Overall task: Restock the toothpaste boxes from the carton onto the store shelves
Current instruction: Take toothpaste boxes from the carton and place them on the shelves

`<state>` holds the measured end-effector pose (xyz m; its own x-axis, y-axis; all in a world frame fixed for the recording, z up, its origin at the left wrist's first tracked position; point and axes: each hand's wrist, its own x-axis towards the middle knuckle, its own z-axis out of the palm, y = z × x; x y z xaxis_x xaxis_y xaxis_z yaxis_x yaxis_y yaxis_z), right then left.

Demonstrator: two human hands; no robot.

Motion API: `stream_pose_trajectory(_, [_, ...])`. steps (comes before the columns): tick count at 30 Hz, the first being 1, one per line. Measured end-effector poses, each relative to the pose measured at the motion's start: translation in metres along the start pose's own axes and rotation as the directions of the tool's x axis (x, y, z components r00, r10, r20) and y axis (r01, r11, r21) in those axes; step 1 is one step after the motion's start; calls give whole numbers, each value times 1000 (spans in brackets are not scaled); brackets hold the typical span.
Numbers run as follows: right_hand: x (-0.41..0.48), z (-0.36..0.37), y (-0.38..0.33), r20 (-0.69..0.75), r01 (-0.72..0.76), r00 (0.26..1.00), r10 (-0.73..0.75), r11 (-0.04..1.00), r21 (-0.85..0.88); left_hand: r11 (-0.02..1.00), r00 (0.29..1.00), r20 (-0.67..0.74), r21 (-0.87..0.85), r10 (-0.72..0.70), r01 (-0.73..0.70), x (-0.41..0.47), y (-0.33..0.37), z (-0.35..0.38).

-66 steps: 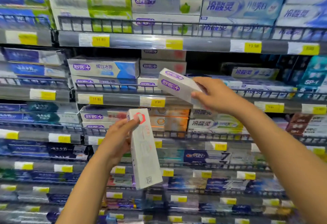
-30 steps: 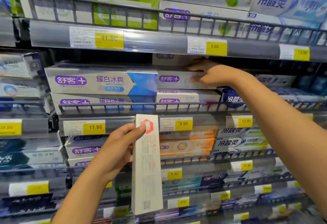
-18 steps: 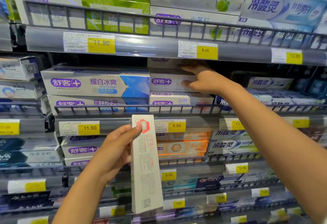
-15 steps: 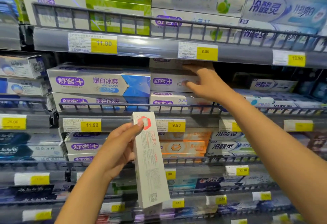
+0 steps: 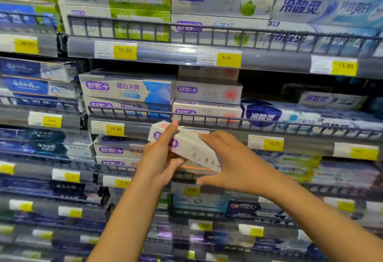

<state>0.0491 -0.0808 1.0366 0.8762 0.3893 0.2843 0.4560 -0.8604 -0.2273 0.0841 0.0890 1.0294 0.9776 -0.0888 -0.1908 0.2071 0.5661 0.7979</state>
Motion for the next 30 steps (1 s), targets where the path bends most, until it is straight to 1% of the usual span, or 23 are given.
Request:
stream_pose_trajectory(2, [-6, -1, 10, -130, 60, 989, -73, 993, -97, 1000, 1000, 16, -9, 3, -2, -9, -6, 6])
stream_pose_trajectory(3, [-9, -3, 14, -172, 77, 980, -97, 990, -119, 1000, 1000, 20, -11, 14, -14, -13, -9, 8])
stream_pose_trajectory(4, [-11, -4, 18, -206, 81, 973, -100, 992, -99, 999, 999, 29, -15, 33, -33, -17, -11, 10])
stream_pose_trajectory(6, [-16, -10, 23, -258, 44, 966, -27, 997, 61, 997, 995, 53, -1, 81, -81, -22, -15, 10])
stream_pose_trajectory(7, [-18, -16, 25, -252, 11, 967, 35, 984, 176, 994, 992, 72, 21, 107, -108, -24, -16, 9])
stream_pose_trajectory(8, [-20, -22, 29, -212, -18, 974, 83, 956, 293, 990, 987, 91, 48, 130, -135, -26, -16, 8])
stream_pose_trajectory(10, [-23, -32, 37, -90, -51, 991, 104, 886, 462, 969, 976, 113, 144, 186, -202, -28, -15, 6])
stream_pose_trajectory(12, [-24, -39, 43, -7, -83, 994, 105, 825, 559, 926, 958, 141, 255, 251, -280, -29, -10, 5])
stream_pose_trajectory(15, [-24, -47, 48, 19, -105, 992, 128, 709, 698, 854, 924, 240, 364, 298, -370, -30, 5, 2])
stream_pose_trajectory(17, [-24, -52, 49, 32, -113, 991, 129, 688, 717, 805, 905, 314, 432, 288, -406, -30, 15, -1])
stream_pose_trajectory(19, [-22, -55, 51, 24, -118, 989, 147, 682, 722, 782, 893, 347, 453, 288, -428, -28, 22, 0])
stream_pose_trajectory(22, [-19, -56, 60, -48, -82, 980, 195, 610, 788, 782, 887, 325, 433, 329, -449, -21, 27, 3])
stream_pose_trajectory(25, [-23, -58, 69, -131, -8, 960, 247, 493, 870, 800, 877, 272, 367, 396, -475, -13, 34, 6])
stream_pose_trajectory(26, [-23, -58, 72, -163, 18, 951, 262, 481, 877, 796, 872, 266, 361, 411, -486, -10, 37, 8])
stream_pose_trajectory(28, [-22, -59, 75, -231, 54, 927, 296, 504, 862, 748, 857, 294, 421, 422, -513, -2, 44, 12])
stream_pose_trajectory(29, [-20, -60, 76, -264, 69, 912, 313, 519, 852, 698, 842, 323, 471, 433, -539, 2, 48, 15])
stream_pose_trajectory(30, [-18, -60, 77, -295, 82, 896, 333, 528, 845, 626, 814, 363, 520, 453, -580, 6, 52, 18])
